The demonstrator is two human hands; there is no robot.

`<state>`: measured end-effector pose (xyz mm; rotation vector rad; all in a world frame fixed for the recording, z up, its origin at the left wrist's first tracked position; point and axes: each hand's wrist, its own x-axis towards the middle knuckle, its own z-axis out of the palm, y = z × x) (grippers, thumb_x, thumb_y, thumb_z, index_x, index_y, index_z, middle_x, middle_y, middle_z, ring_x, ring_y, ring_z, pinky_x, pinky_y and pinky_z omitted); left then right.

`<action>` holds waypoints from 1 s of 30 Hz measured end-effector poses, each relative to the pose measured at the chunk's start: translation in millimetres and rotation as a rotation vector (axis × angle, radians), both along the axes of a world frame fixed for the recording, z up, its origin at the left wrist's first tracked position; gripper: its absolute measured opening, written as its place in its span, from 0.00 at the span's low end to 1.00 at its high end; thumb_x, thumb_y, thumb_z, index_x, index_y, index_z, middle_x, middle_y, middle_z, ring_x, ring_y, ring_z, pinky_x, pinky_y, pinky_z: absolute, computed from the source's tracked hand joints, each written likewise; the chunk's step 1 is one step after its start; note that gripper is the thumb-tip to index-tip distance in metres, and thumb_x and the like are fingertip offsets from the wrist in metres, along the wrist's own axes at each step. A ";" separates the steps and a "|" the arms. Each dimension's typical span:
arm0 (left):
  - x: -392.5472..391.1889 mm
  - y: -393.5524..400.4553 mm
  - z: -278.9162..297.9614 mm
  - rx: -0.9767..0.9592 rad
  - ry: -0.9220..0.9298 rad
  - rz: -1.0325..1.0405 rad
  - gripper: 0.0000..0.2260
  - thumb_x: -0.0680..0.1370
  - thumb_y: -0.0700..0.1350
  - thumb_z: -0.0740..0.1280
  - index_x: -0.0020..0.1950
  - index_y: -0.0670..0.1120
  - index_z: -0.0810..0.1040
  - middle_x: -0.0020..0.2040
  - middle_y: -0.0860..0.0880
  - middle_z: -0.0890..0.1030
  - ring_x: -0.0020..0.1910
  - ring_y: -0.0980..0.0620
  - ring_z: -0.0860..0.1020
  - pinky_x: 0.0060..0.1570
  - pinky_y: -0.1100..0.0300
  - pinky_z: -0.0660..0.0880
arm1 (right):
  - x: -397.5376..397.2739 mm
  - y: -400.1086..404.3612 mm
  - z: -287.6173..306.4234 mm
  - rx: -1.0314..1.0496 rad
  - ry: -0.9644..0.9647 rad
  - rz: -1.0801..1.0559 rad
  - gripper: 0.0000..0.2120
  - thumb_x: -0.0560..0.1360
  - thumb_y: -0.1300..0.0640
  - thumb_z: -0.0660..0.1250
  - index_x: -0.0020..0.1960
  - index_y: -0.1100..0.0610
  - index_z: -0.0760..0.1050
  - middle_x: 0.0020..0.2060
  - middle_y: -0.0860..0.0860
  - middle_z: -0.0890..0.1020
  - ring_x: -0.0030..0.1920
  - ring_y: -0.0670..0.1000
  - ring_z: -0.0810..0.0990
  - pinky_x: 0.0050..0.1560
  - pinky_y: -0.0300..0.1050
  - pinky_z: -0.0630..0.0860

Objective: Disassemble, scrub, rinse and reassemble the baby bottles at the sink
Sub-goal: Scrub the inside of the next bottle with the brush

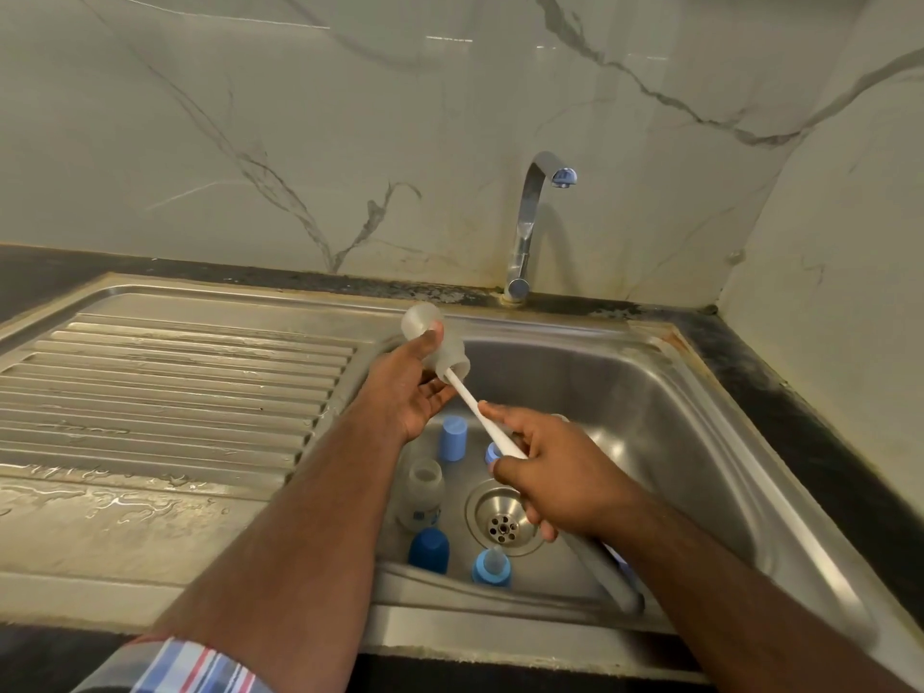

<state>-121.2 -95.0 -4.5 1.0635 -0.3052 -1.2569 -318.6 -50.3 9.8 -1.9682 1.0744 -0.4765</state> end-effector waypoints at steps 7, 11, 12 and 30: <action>8.1 0.8 2.0 -0.021 0.043 0.103 0.19 0.79 0.49 0.72 0.65 0.42 0.73 0.58 0.38 0.81 0.51 0.42 0.84 0.41 0.52 0.83 | -2.0 -2.4 10.8 0.365 -0.281 0.017 0.28 0.77 0.66 0.67 0.73 0.46 0.71 0.37 0.57 0.78 0.23 0.50 0.73 0.21 0.40 0.71; 9.2 -0.1 2.1 -0.031 0.073 0.142 0.18 0.79 0.49 0.72 0.64 0.42 0.73 0.58 0.38 0.81 0.51 0.42 0.84 0.44 0.51 0.83 | -4.7 -3.6 10.6 0.365 -0.279 -0.007 0.27 0.77 0.66 0.67 0.72 0.45 0.72 0.37 0.56 0.78 0.23 0.50 0.72 0.20 0.40 0.70; 10.0 -0.4 1.8 -0.036 0.078 0.152 0.18 0.79 0.49 0.72 0.64 0.43 0.73 0.58 0.38 0.81 0.51 0.42 0.84 0.44 0.51 0.83 | -4.5 -2.0 8.9 0.313 -0.251 -0.018 0.27 0.77 0.65 0.67 0.72 0.44 0.72 0.37 0.56 0.78 0.23 0.50 0.73 0.20 0.40 0.70; 3.7 4.2 6.8 -0.165 0.141 -0.027 0.21 0.82 0.46 0.68 0.69 0.36 0.69 0.63 0.33 0.79 0.59 0.36 0.82 0.47 0.49 0.84 | -7.6 -9.3 13.4 0.611 -0.552 -0.033 0.24 0.76 0.70 0.64 0.68 0.52 0.76 0.36 0.59 0.74 0.21 0.48 0.68 0.18 0.36 0.64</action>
